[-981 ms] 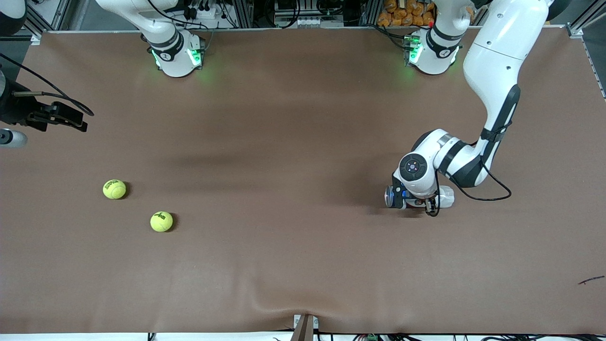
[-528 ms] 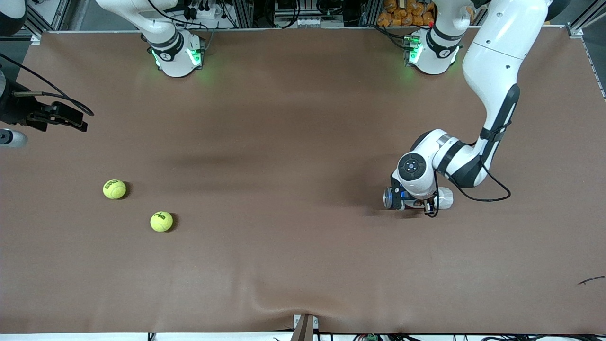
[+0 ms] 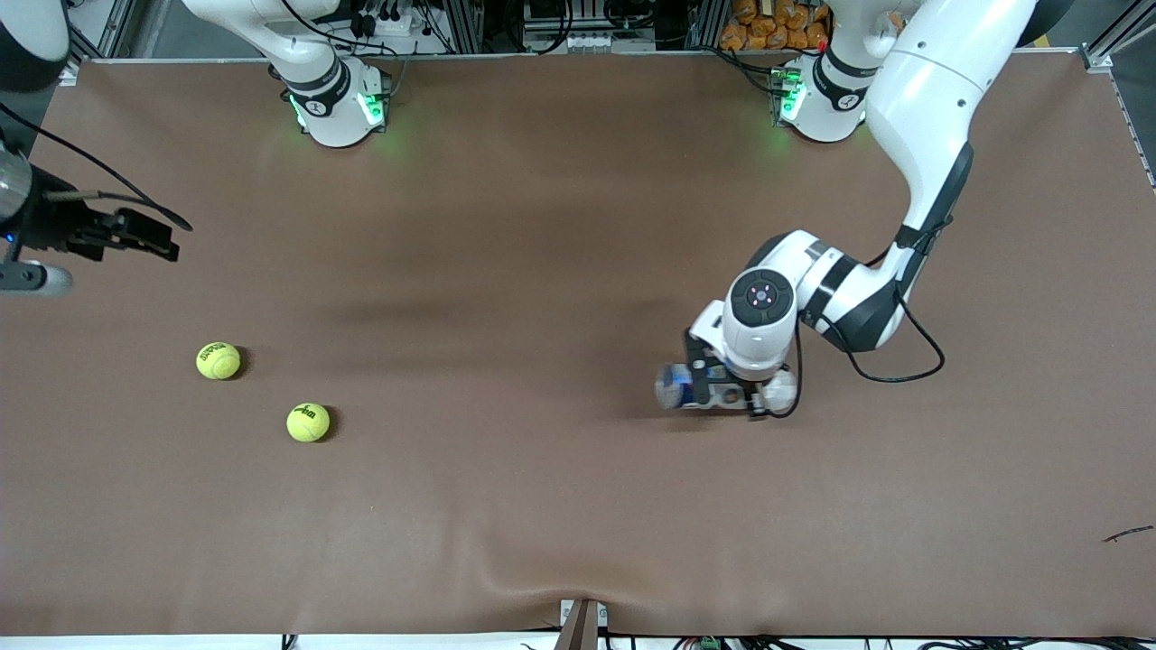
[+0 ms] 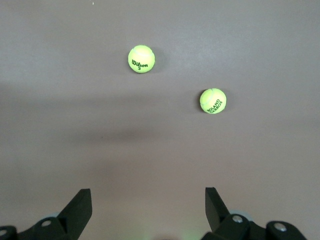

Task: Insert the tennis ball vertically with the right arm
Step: 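Move the tube to mid-table while the right gripper grasps a tennis ball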

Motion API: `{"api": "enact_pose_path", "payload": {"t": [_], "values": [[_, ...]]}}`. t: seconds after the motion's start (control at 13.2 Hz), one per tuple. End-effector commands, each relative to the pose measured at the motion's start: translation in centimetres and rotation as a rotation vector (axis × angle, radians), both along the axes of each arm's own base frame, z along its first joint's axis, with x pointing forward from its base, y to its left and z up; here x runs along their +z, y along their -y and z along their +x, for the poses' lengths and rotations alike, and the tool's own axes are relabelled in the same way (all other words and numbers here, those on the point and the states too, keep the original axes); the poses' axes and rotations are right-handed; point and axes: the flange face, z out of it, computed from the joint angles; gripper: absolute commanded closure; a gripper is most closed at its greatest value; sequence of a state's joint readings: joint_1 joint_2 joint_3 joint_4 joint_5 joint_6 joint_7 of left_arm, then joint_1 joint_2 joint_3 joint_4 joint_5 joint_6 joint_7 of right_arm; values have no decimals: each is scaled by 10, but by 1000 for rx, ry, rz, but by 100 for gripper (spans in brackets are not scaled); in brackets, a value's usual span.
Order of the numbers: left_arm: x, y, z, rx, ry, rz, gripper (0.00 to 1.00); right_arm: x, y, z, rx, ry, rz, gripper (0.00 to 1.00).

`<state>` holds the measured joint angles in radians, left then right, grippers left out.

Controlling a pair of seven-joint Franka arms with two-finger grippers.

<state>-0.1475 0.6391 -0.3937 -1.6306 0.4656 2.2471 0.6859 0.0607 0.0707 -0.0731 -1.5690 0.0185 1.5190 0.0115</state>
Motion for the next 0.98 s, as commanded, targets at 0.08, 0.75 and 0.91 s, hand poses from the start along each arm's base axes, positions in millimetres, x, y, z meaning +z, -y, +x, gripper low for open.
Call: {"api": "enact_pose_path", "payload": {"t": [0.08, 0.75, 0.91], "values": [[18, 60, 4, 90, 111, -279, 29, -22, 0, 17, 2, 4, -6, 0], [9, 161, -21, 297, 271, -803, 29, -274, -54, 127, -91, 38, 25, 0], [-4, 178, -33, 321, 287, -897, 29, -315, -49, 143, -87, 68, 16, 0]]}}
